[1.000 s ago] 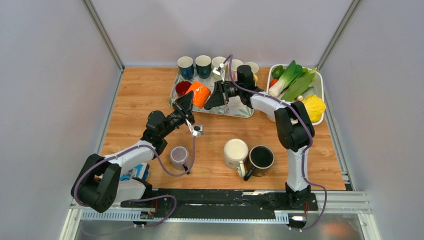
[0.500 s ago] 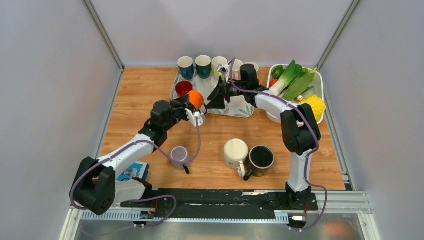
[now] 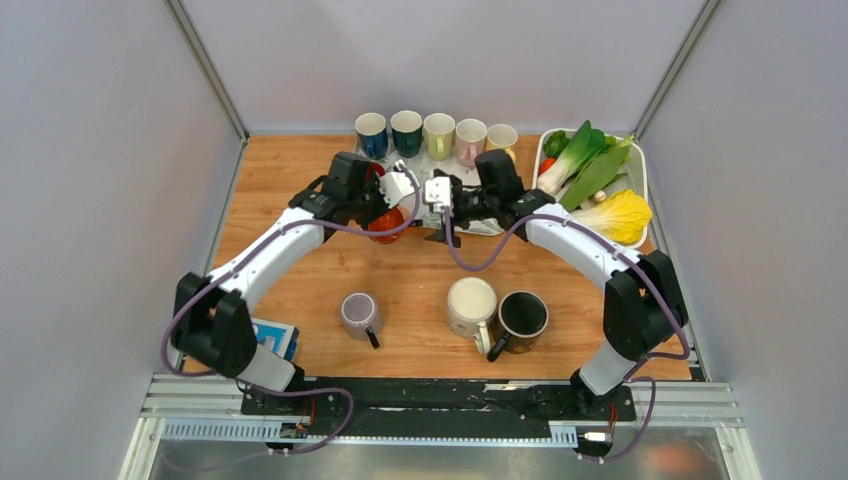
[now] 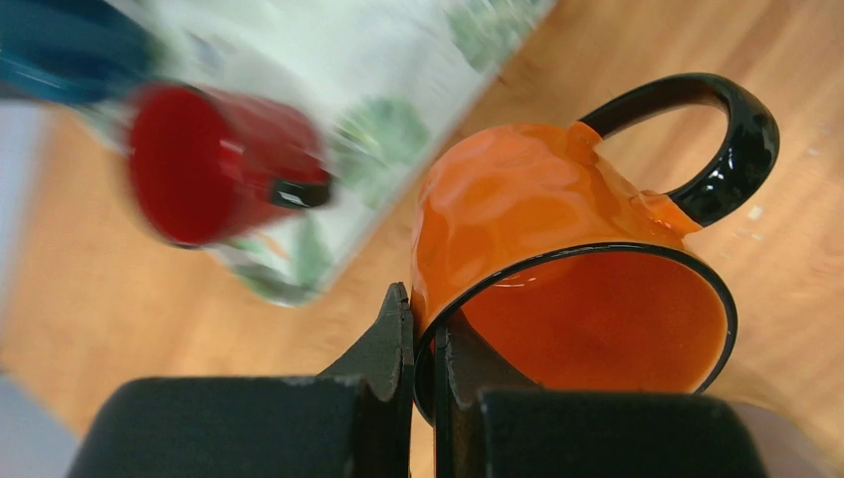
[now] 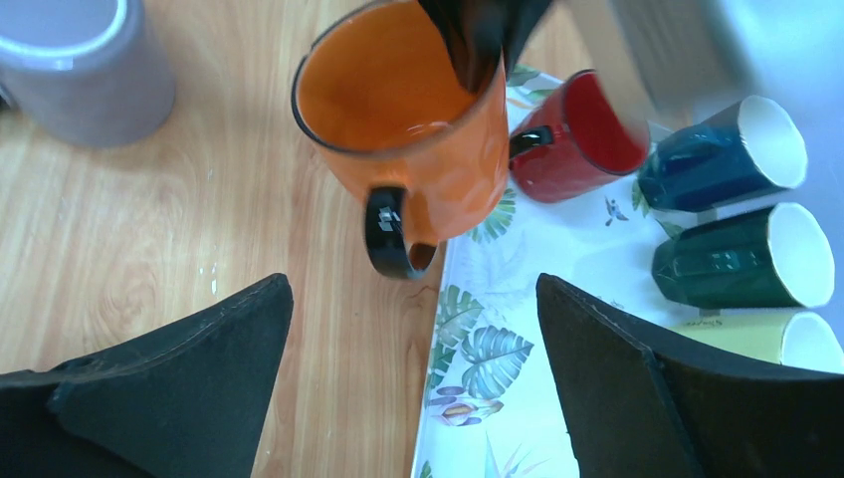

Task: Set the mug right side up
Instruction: Place the cup on the tray.

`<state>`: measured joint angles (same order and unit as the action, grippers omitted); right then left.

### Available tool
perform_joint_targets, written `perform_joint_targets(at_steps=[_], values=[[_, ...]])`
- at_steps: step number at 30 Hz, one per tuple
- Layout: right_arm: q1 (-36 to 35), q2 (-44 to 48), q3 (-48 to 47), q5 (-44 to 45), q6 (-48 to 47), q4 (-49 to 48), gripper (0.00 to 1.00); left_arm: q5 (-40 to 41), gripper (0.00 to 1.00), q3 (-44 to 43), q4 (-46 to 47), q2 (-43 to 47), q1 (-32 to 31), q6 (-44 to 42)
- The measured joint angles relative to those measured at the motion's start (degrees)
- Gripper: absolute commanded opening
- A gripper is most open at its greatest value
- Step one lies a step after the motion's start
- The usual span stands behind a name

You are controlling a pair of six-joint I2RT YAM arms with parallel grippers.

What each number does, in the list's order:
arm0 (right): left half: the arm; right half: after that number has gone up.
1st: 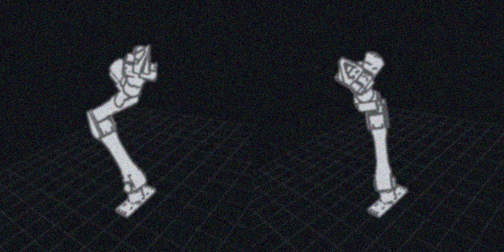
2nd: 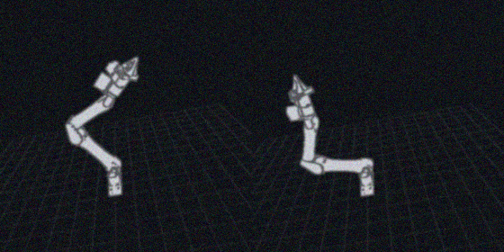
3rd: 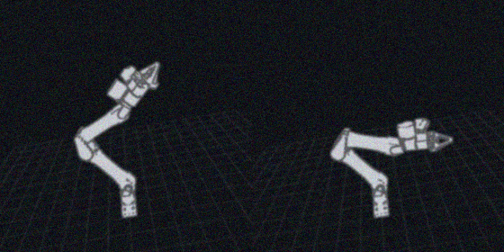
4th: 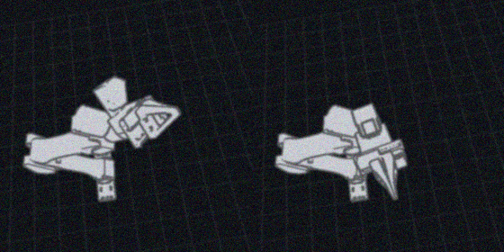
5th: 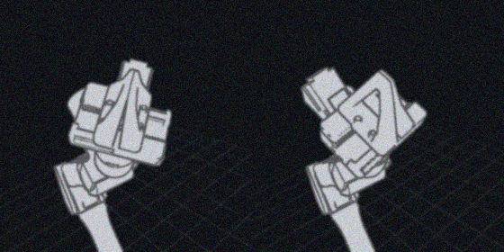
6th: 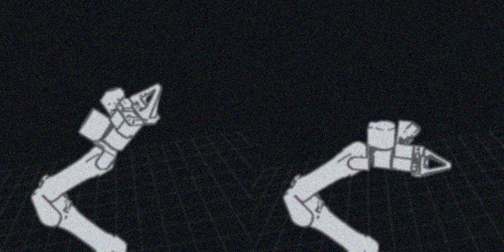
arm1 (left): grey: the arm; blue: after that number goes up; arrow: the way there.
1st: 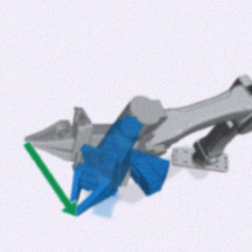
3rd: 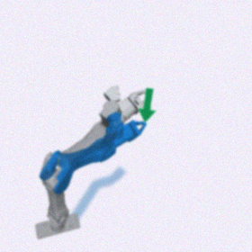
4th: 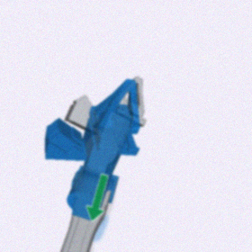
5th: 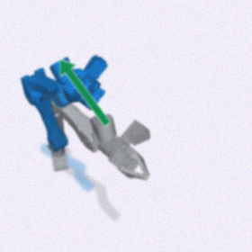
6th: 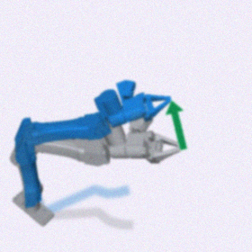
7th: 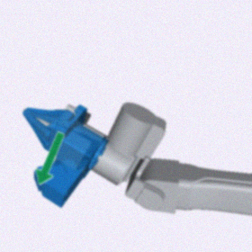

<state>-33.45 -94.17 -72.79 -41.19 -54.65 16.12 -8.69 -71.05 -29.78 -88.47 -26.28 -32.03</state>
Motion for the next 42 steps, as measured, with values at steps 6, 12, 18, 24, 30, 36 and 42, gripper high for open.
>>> perform_joint_targets(at_steps=[6,12,18,24,30,36,42], values=[[-2.99,-0.94,0.74,5.05,-6.93,3.93,0.77,-2.82,0.00,-6.78,-13.46,-12.61,0.00,10.71],[-2.73,-3.89,0.68,7.74,-9.46,6.19,0.77,-4.20,0.00,-8.68,-16.11,-13.46,0.00,15.61],[-2.73,-7.19,0.20,8.00,-10.32,7.19,0.71,-4.17,0.00,-9.29,-16.09,-13.31,0.02,16.31],[-3.30,-11.45,-2.99,7.74,-10.93,7.21,0.62,-4.15,0.00,-9.42,-16.06,-13.11,0.00,16.35],[-4.81,-13.94,-4.57,8.17,-12.09,7.10,0.46,-2.51,0.00,-11.30,-16.09,-13.11,0.00,16.55],[-5.01,-14.51,-4.63,8.92,-12.66,5.77,0.07,-1.55,0.02,-11.85,-17.05,-13.11,-0.22,16.46],[-4.55,-15.15,-4.63,8.63,-9.01,5.20,0.00,-0.17,0.21,-12.07,-17.27,-13.00,-1.22,16.13]])
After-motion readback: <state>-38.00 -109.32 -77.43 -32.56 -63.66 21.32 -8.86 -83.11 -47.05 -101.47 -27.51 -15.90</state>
